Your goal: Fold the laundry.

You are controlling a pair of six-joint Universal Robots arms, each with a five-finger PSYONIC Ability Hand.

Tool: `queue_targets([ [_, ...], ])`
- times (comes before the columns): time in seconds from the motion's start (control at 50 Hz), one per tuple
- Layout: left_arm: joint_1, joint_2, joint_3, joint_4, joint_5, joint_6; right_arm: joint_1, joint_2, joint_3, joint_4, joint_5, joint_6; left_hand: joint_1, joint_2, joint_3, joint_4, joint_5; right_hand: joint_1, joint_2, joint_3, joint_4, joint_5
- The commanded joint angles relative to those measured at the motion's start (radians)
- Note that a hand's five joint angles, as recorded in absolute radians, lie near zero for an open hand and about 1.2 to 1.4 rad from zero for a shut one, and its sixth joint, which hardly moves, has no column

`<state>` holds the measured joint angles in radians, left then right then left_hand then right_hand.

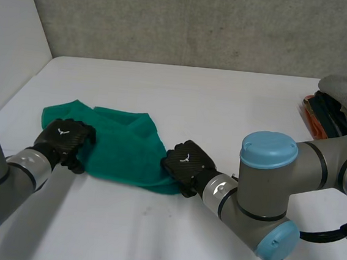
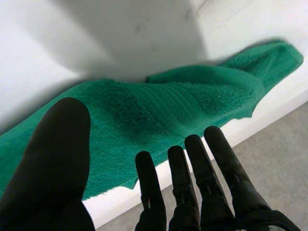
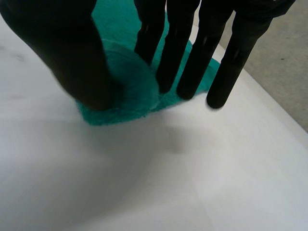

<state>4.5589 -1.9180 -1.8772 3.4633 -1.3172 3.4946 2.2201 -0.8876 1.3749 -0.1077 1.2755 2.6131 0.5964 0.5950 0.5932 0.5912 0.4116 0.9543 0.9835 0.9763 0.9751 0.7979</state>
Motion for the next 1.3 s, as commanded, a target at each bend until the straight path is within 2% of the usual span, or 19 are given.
queue_targets([
  [0.02, -0.032, -0.065, 0.021, 0.091, -0.005, 0.053, -0.008, 0.001, 0.01, -0.079, 0.027, 0.01, 0.303, 0.305, 0.307, 0.308, 0.314, 0.442, 0.413, 0.42, 0.421, 0.424],
  [0.06, -0.044, -0.075, 0.024, 0.099, -0.005, 0.072, -0.013, -0.01, 0.016, -0.082, 0.045, 0.013, 0.421, 0.422, 0.424, 0.426, 0.431, 0.442, 0.413, 0.42, 0.421, 0.424],
  [0.08, -0.06, -0.085, 0.029, 0.105, -0.005, 0.087, -0.014, -0.014, 0.018, -0.082, 0.051, 0.013, 0.628, 0.629, 0.631, 0.633, 0.638, 0.442, 0.413, 0.42, 0.421, 0.424],
  [0.12, -0.075, -0.096, 0.033, 0.109, -0.005, 0.102, -0.017, -0.04, 0.026, -0.079, 0.068, 0.015, 0.799, 0.801, 0.802, 0.804, 0.81, 0.442, 0.413, 0.42, 0.421, 0.424],
  [0.26, -0.133, -0.072, 0.043, 0.109, -0.01, 0.112, -0.014, -0.167, 0.084, -0.069, 0.085, 0.039, 0.8, 0.801, 0.803, 0.805, 0.81, 0.442, 0.413, 0.42, 0.421, 0.424],
  [0.36, -0.141, 0.097, 0.041, 0.1, -0.014, 0.084, -0.049, -0.281, 0.108, -0.038, 0.085, 0.045, 0.8, 0.801, 0.803, 0.805, 0.81, 0.442, 0.413, 0.42, 0.421, 0.424],
  [0.42, -0.155, 0.201, 0.038, 0.096, -0.013, 0.028, -0.094, -0.359, 0.119, 0.014, 0.078, 0.047, 0.8, 0.801, 0.803, 0.805, 0.81, 0.442, 0.413, 0.42, 0.421, 0.424],
  [0.5, -0.187, 0.284, 0.035, 0.073, -0.011, -0.078, -0.108, -0.393, 0.131, 0.049, 0.071, 0.048, 0.8, 0.801, 0.803, 0.805, 0.81, 0.442, 0.413, 0.42, 0.421, 0.424],
  [0.52, -0.193, 0.296, 0.021, 0.042, -0.011, -0.112, -0.108, -0.392, 0.133, 0.052, 0.073, 0.051, 0.295, 0.296, 0.298, 0.3, 0.305, 0.442, 0.413, 0.42, 0.421, 0.424],
  [0.54, -0.195, 0.297, 0.014, 0.019, -0.011, -0.124, -0.108, -0.393, 0.136, 0.056, 0.074, 0.051, 0.045, 0.047, 0.049, 0.05, 0.056, 0.442, 0.413, 0.42, 0.421, 0.424],
  [0.56, -0.195, 0.292, 0.007, -0.005, -0.01, -0.135, -0.106, -0.392, 0.144, 0.057, 0.076, 0.051, -0.021, -0.02, -0.018, -0.016, -0.011, 0.442, 0.413, 0.42, 0.421, 0.424],
  [0.6, -0.195, 0.262, -0.008, -0.091, -0.014, -0.146, -0.105, -0.392, 0.15, 0.057, 0.081, 0.051, -0.036, -0.035, -0.033, -0.031, -0.026, 0.442, 0.413, 0.42, 0.421, 0.424],
  [0.68, -0.199, 0.182, -0.02, -0.179, -0.014, -0.144, -0.103, -0.387, 0.156, 0.054, 0.082, 0.064, -0.039, -0.038, -0.036, -0.034, -0.029, 0.442, 0.413, 0.42, 0.421, 0.424],
  [0.74, -0.195, 0.145, -0.023, -0.182, -0.016, -0.144, -0.103, -0.383, 0.154, 0.049, 0.079, 0.1, -0.025, -0.023, -0.022, -0.02, -0.014, 0.442, 0.413, 0.42, 0.421, 0.424],
  [0.82, -0.187, 0.088, -0.019, -0.141, -0.016, -0.144, -0.102, -0.383, 0.15, 0.052, 0.081, 0.119, 0.008, 0.009, 0.011, 0.013, 0.018, 0.442, 0.413, 0.42, 0.421, 0.424],
  [0.98, -0.198, -0.006, 0.02, 0.062, -0.049, -0.141, -0.115, -0.387, 0.187, 0.054, 0.077, 0.123, 0.175, 0.176, 0.178, 0.18, 0.185, 0.442, 0.413, 0.42, 0.421, 0.424],
  [1.1, -0.216, -0.104, 0.073, 0.076, -0.08, -0.14, -0.117, -0.384, 0.204, 0.051, 0.077, 0.122, 0.321, 0.323, 0.324, 0.326, 0.332, 0.442, 0.413, 0.42, 0.421, 0.424],
  [1.3, -0.225, -0.127, 0.082, 0.077, -0.077, -0.109, -0.115, -0.381, 0.208, 0.045, 0.076, 0.122, 0.336, 0.338, 0.34, 0.342, 0.347, 0.442, 0.413, 0.42, 0.421, 0.424],
])
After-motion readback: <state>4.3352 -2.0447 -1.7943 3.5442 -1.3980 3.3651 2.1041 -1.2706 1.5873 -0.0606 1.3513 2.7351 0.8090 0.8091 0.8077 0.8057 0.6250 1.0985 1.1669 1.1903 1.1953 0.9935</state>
